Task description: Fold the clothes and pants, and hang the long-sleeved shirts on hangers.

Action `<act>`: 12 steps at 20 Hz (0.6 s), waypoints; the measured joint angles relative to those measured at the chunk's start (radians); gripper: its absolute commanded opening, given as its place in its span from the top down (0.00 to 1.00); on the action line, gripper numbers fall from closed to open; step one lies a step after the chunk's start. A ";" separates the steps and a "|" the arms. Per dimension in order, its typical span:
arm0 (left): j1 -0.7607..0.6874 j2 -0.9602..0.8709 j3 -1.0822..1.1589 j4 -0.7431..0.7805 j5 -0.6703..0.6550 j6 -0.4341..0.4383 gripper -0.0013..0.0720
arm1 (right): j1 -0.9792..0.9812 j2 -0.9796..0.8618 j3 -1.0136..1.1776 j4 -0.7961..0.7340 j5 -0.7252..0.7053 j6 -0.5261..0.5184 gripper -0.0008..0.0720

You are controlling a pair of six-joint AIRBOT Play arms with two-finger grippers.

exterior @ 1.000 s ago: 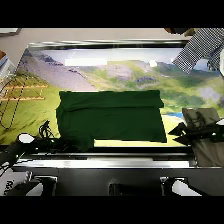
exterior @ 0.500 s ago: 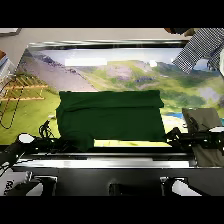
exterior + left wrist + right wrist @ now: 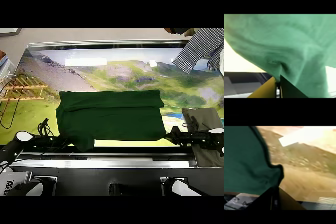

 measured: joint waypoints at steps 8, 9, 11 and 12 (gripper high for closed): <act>0.067 0.115 0.221 0.215 -0.288 -0.109 0.96 | 0.000 0.218 0.061 0.011 0.093 0.046 0.96; 0.070 0.140 0.238 0.238 -0.323 -0.122 0.96 | 0.000 0.257 0.063 -0.012 0.109 0.067 0.96; 0.073 0.190 0.259 0.267 -0.385 -0.152 0.96 | 0.000 0.342 0.066 -0.071 0.145 0.117 0.96; 0.075 0.216 0.266 0.279 -0.413 -0.164 0.96 | 0.000 0.381 0.066 -0.098 0.163 0.143 0.96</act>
